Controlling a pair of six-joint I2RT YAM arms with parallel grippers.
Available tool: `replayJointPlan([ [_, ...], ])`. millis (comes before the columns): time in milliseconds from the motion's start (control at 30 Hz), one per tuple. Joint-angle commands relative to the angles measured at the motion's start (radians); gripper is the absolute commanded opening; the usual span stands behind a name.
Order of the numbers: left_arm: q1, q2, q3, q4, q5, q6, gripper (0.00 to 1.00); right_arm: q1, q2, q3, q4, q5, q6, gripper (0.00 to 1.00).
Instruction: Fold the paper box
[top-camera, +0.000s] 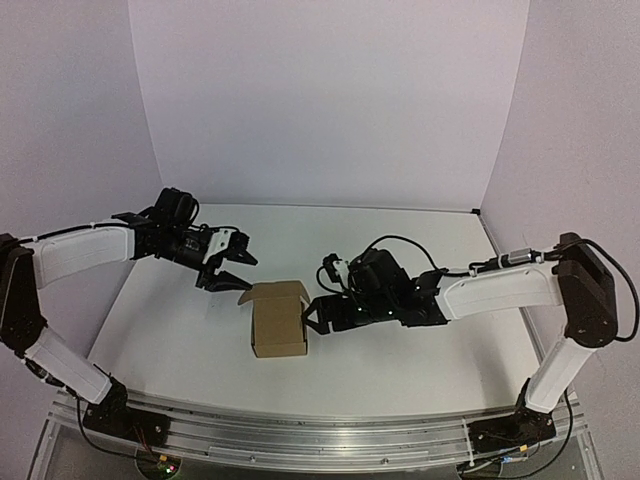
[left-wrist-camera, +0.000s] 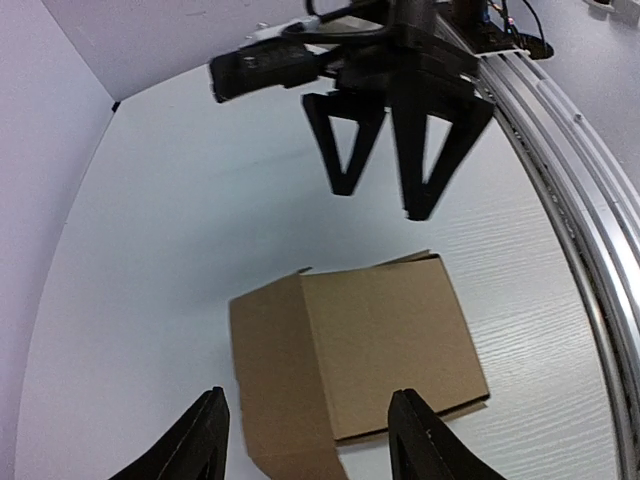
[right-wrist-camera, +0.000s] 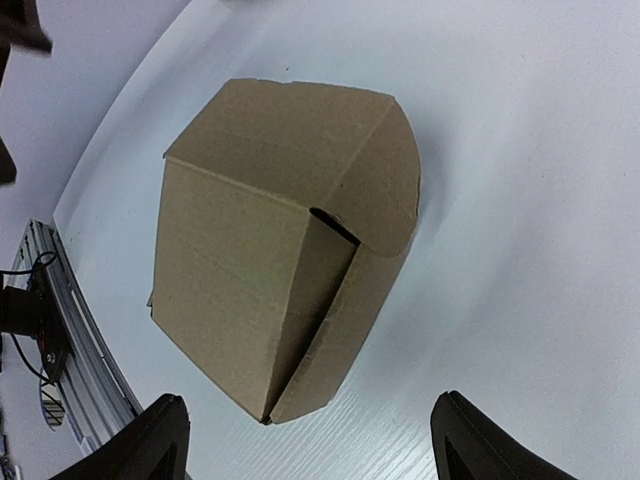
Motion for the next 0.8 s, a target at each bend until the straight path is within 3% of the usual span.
replayJointPlan([
  [0, 0.003, 0.143, 0.132, 0.032, -0.027, -0.235, 0.65, 0.038, 0.041, 0.042, -0.017, 0.006, 0.07, 0.87],
  [200, 0.011, 0.265, 0.221, 0.078, -0.157, -0.393, 0.68, 0.047, 0.114, 0.066, -0.018, 0.009, 0.098, 0.9],
  [367, 0.054, 0.318, 0.275, 0.084, -0.172, -0.459, 0.66, 0.044, 0.118, 0.034, -0.05, 0.101, 0.071, 0.91],
  [767, 0.074, 0.28, 0.172, -0.023, -0.084, -0.237, 0.66, -0.118, 0.155, 0.124, -0.227, 0.162, -0.176, 0.94],
])
